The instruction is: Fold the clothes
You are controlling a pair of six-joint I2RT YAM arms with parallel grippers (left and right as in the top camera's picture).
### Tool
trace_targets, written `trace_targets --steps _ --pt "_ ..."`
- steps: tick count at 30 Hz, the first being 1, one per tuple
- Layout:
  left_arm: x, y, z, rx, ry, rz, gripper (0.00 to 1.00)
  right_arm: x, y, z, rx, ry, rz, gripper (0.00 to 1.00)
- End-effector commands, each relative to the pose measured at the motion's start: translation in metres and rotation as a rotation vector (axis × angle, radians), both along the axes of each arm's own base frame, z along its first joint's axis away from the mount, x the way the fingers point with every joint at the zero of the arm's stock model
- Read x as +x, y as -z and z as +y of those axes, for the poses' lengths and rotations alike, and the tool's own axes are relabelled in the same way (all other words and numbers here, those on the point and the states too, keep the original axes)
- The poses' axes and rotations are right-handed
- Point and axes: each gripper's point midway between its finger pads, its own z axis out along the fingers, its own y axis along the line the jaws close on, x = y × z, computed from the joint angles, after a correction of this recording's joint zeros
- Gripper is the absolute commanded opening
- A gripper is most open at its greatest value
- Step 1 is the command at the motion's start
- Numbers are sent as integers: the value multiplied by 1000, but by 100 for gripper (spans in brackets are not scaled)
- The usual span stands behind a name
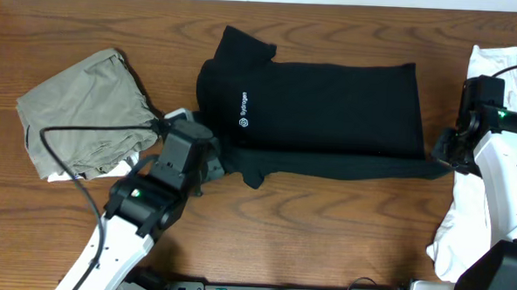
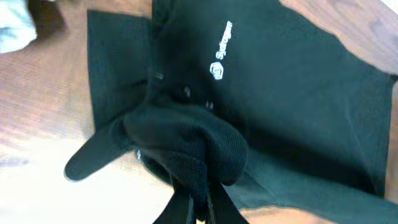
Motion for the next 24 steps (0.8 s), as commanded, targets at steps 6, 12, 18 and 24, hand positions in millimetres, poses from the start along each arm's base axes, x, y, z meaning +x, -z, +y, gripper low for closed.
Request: trace_targets --steps 6,12,18,24 --pt "28 26 0 78 -30 32 7 15 -5 -6 -19 18 -74 9" --pt "44 44 25 116 -122 68 6 30 -9 -9 -29 18 -139 10" --pt "54 43 41 105 -178 54 6 42 -7 -3 11 5 -179 11" --pt "58 42 40 99 -179 40 8 44 18 1 44 1 -114 10"
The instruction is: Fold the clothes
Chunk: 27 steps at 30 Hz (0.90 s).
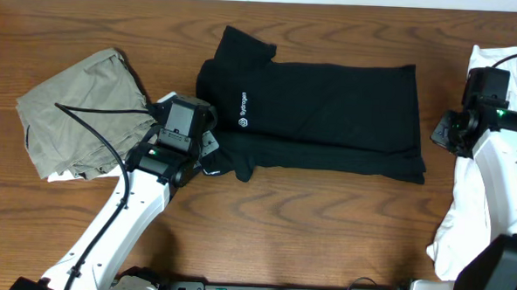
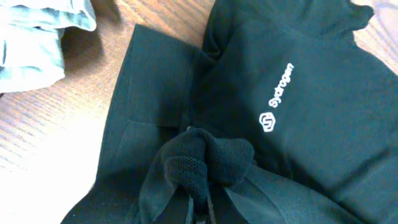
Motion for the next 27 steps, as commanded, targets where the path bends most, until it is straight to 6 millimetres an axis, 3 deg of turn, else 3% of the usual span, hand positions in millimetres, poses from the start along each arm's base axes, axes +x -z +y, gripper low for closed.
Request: trace_targets --steps 1,8,14,18,24,27 --pt "7 -5 5 32 -10 -22 9 -1 25 2 38 9 64 9" --pt "8 10 5 46 -9 21 10 -3 60 16 133 -14 153 6" --pt "9 25 5 60 -8 60 10 -1 67 30 198 -89 164 6" --pt "9 33 5 68 -8 84 10 -7 68 31 203 -93 192 12" --pt "9 34 5 68 -8 85 10 -7 69 45 275 -143 189 29" --pt "9 34 3 62 -4 85 10 -6 69 46 280 -144 185 31"
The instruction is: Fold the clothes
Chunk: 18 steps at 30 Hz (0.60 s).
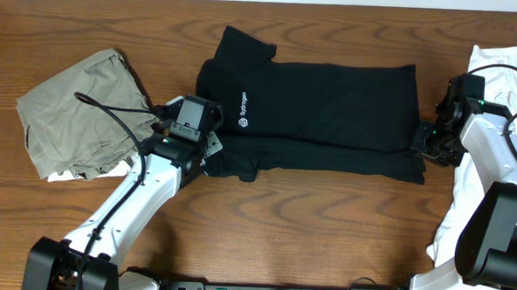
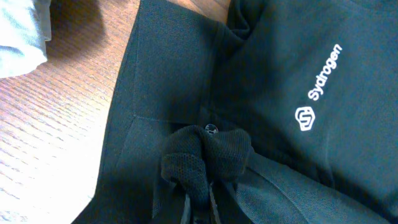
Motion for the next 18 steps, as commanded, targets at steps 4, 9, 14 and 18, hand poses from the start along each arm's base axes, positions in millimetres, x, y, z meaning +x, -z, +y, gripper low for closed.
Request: trace_targets --steps 4,9,14,18 --pt "7 -6 3 18 2 -20 10 1 2 4 31 -18 -5 34" --pt "7 -6 3 18 2 -21 10 4 1 4 29 -18 -15 38" --pt "7 -6 2 16 3 -20 10 5 1 4 28 -18 -21 40" --pt "7 -6 2 16 2 -20 10 6 1 3 27 -17 -23 41"
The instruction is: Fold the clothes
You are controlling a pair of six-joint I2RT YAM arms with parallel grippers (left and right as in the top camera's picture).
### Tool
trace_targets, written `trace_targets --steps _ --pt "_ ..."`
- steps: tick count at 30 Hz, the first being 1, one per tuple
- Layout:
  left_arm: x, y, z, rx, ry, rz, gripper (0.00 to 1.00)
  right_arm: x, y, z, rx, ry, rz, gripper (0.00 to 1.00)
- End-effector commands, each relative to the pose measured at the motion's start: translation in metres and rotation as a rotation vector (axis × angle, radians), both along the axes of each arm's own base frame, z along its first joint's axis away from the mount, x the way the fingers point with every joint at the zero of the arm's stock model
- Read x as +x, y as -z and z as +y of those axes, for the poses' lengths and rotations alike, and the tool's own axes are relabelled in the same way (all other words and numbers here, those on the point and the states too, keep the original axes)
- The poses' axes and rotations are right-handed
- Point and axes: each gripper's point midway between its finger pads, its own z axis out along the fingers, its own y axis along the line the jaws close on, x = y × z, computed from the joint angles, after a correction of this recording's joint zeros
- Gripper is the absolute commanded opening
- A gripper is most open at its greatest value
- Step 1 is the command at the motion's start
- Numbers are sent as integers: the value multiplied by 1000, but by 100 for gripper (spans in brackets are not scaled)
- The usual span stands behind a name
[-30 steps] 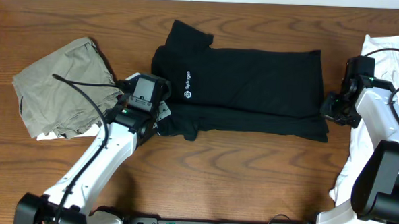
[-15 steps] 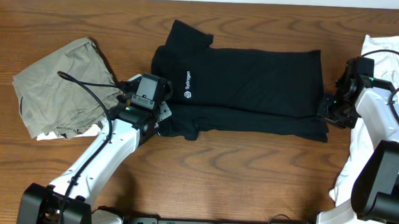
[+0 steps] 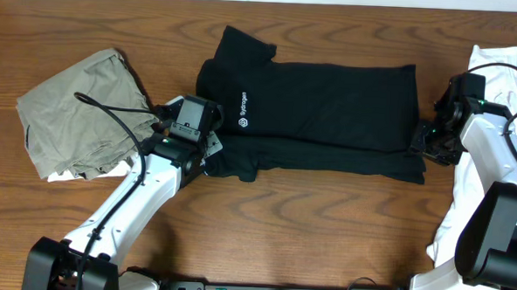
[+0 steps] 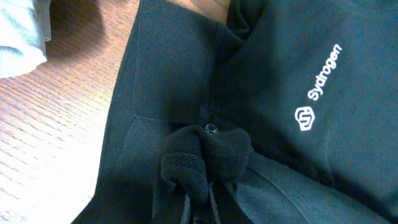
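A black shirt with a white logo lies across the middle of the table, folded lengthwise into a long band. My left gripper sits at the shirt's left end near the collar. In the left wrist view the left gripper is shut on a bunched knot of black fabric. My right gripper rests at the shirt's right edge. Whether it is open or shut does not show.
A crumpled khaki garment lies at the left, close to my left arm, and its pale edge shows in the left wrist view. White clothes are piled along the right edge under my right arm. Wooden table runs along the front.
At first the shirt's lower edge was stretched along the front between both grippers. Then that edge lay folded up onto the shirt, my right gripper off its right end, my left still holding the bunch. Later my right gripper was back at the shirt's right edge, as now.
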Motion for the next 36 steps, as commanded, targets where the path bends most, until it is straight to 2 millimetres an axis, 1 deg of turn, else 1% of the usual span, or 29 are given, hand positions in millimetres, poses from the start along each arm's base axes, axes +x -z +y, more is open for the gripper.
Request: trace_targets --steps 1,9,16,20,22,23,25,26,32,36 --pt "7 -6 3 17 2 -20 10 0 2 0 8 -3 0 41" --pt "7 -6 3 17 2 -20 10 1 4 1 10 -4 -7 41" --pt "7 -6 3 17 2 -20 10 -1 21 5 24 -8 -29 40" --pt "7 -6 3 17 2 -20 10 -4 26 5 24 -8 -25 38" --pt "7 -6 3 17 2 -20 10 -5 28 5 24 -8 -28 34" --pt "7 -6 3 17 2 -20 10 -4 28 5 23 -8 -31 30" --pt "7 -6 3 17 2 -20 10 -3 29 5 23 -8 -37 15" --pt "7 -6 3 17 2 -20 10 -2 29 5 21 -8 -43 1" --pt "10 -8 2 13 2 -35 10 7 24 1 13 10 -77 1" --pt "24 -17 -3 -7 4 -103 10 21 9 -12 -3 58 -129 1"
